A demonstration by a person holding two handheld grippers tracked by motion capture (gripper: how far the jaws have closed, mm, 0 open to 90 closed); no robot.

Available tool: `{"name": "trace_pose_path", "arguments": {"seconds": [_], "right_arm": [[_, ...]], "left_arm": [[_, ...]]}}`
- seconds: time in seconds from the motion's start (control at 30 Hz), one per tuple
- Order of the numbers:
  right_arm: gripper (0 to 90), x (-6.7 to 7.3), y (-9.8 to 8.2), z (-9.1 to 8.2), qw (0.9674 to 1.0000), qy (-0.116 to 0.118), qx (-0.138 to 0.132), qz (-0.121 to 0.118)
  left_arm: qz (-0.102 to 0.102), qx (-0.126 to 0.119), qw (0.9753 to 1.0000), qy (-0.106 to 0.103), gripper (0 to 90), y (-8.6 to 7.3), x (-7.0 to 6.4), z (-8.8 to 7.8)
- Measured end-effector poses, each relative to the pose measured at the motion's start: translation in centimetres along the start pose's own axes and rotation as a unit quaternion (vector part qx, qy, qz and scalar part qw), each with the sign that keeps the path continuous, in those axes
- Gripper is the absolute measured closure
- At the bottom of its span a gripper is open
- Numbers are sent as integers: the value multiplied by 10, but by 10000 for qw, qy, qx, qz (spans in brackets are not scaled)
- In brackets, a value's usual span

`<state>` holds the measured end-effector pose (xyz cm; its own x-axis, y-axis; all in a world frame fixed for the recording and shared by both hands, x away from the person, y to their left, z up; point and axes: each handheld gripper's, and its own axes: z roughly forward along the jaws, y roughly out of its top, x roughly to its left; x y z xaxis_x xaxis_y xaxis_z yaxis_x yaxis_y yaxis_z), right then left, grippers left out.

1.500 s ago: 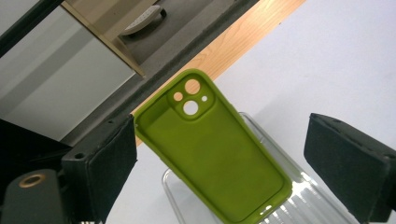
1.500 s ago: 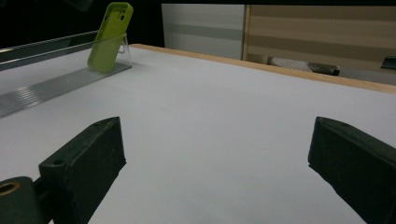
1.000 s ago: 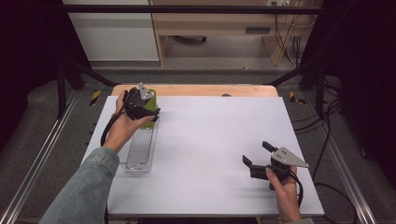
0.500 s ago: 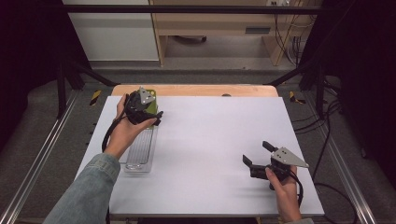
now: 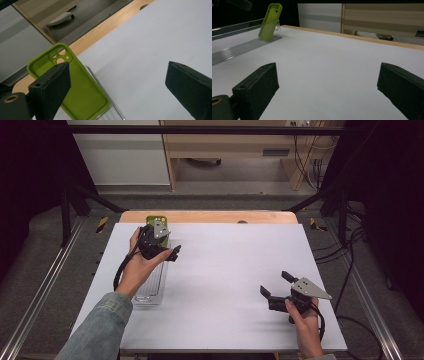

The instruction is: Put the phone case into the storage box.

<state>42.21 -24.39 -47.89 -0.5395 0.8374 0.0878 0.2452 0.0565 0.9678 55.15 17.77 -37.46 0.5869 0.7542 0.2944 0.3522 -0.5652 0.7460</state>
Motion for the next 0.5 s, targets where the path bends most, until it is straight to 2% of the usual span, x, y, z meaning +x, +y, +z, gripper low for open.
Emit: {"name": "trace_pose_path", "arguments": {"seconds": [0.3,0.43,0.5], "right_arm": [[39,0,0,0,10000,3,2,-11],[38,0,0,0,10000,3,2,-8],[39,0,0,0,10000,3,3,-10]], "left_arm": [[-127,-175,9996,-165,57,2,-11,0],[-241,-302,9991,-200,57,2,-15,-2],[-390,-382,9982,-234,57,1,-16,-2]]}}
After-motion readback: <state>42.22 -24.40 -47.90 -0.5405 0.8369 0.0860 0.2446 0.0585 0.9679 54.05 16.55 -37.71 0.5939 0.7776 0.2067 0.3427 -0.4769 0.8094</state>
